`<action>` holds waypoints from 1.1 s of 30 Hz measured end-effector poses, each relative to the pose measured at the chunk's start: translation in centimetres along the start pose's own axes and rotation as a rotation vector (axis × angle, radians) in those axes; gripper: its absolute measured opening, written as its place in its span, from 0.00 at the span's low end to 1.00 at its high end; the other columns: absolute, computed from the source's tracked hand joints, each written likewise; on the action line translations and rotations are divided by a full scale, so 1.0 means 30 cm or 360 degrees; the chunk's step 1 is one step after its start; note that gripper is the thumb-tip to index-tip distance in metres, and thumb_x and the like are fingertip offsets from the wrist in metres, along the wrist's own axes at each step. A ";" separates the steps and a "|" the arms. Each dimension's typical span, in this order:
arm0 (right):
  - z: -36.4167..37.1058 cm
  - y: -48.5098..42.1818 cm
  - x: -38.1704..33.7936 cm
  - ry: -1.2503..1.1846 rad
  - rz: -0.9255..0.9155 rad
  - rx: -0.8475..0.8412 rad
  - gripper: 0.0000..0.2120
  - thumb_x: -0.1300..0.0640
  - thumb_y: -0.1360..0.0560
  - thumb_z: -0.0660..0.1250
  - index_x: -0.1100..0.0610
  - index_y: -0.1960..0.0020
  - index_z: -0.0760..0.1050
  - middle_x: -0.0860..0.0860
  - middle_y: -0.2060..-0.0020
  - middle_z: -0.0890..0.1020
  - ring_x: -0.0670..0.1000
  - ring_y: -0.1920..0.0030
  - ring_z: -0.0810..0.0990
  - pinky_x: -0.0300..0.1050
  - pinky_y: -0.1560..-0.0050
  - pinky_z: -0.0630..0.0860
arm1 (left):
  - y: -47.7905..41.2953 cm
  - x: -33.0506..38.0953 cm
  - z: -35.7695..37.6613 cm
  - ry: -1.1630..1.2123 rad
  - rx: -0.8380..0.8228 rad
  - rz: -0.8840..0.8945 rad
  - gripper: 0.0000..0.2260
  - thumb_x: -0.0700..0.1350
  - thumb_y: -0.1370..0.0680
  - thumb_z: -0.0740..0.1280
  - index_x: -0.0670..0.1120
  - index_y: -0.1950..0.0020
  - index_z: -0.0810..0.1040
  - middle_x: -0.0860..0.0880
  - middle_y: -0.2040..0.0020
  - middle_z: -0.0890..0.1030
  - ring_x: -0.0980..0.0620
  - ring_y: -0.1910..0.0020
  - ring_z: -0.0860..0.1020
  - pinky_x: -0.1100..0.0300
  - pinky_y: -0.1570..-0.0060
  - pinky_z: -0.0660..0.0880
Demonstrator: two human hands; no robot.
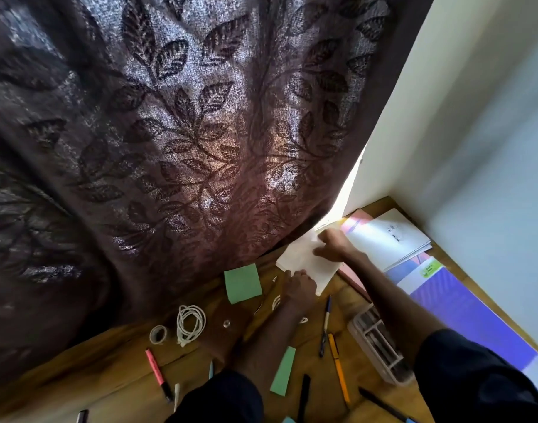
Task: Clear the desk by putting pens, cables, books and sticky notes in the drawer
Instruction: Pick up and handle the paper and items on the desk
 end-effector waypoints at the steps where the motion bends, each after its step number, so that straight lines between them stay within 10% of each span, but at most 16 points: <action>1: 0.009 0.022 -0.005 -0.0023 0.0018 0.0046 0.08 0.58 0.25 0.70 0.58 0.61 0.74 0.55 0.57 0.79 0.56 0.56 0.78 0.44 0.63 0.74 | 0.010 -0.010 -0.010 0.0030 0.0019 0.0030 0.16 0.44 0.18 0.59 0.42 0.33 0.75 0.41 0.32 0.75 0.43 0.31 0.71 0.42 0.28 0.61; 4: 0.018 0.113 -0.032 -0.0069 -0.0003 0.0209 0.11 0.59 0.24 0.69 0.58 0.42 0.79 0.56 0.46 0.82 0.56 0.49 0.81 0.51 0.49 0.82 | 0.038 -0.048 0.003 0.0105 0.0306 0.0076 0.18 0.47 0.24 0.58 0.44 0.41 0.81 0.43 0.43 0.82 0.44 0.43 0.80 0.46 0.39 0.76; 9: 0.020 0.310 -0.083 -0.0197 0.0007 0.0380 0.15 0.59 0.23 0.67 0.58 0.37 0.78 0.56 0.43 0.82 0.55 0.49 0.81 0.50 0.48 0.81 | 0.183 -0.106 0.027 0.0495 0.0604 -0.0041 0.24 0.49 0.51 0.84 0.48 0.57 0.86 0.49 0.59 0.85 0.49 0.62 0.85 0.58 0.64 0.81; 14: 0.038 0.548 -0.153 -0.0360 -0.0149 0.0418 0.16 0.60 0.24 0.68 0.61 0.37 0.78 0.56 0.43 0.82 0.54 0.50 0.80 0.47 0.52 0.78 | 0.426 -0.178 -0.002 0.0771 0.1084 -0.0283 0.19 0.56 0.21 0.61 0.46 0.38 0.79 0.46 0.46 0.84 0.45 0.49 0.83 0.54 0.48 0.77; 20: 0.080 0.786 -0.280 -0.0302 -0.0593 0.0239 0.05 0.55 0.28 0.74 0.56 0.60 0.81 0.52 0.64 0.80 0.51 0.62 0.77 0.45 0.65 0.69 | 0.674 -0.300 -0.025 0.1604 0.0800 -0.0263 0.40 0.59 0.25 0.70 0.45 0.20 0.59 0.51 0.23 0.65 0.55 0.25 0.64 0.60 0.27 0.61; 26: 0.099 0.924 -0.334 -0.0648 -0.0829 -0.0117 0.06 0.52 0.27 0.76 0.54 0.53 0.83 0.50 0.56 0.86 0.49 0.57 0.85 0.47 0.57 0.81 | 0.978 -0.386 -0.116 0.1925 0.0453 -0.0126 0.14 0.50 0.22 0.73 0.49 0.38 0.81 0.51 0.43 0.85 0.54 0.46 0.83 0.55 0.44 0.81; 33: 0.196 1.035 -0.388 -0.0953 -0.0698 -0.0314 0.11 0.53 0.25 0.75 0.57 0.45 0.83 0.50 0.52 0.87 0.49 0.53 0.86 0.41 0.53 0.82 | 1.216 -0.403 -0.076 0.2186 0.0389 -0.0352 0.10 0.46 0.21 0.71 0.41 0.45 0.82 0.47 0.56 0.86 0.56 0.61 0.84 0.64 0.67 0.79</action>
Point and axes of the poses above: each hand's wrist, its own y-axis away from the middle knuckle, its own z-axis out of the palm, x = y × z, the point moved 1 cm from there along -y, towards the middle knuckle
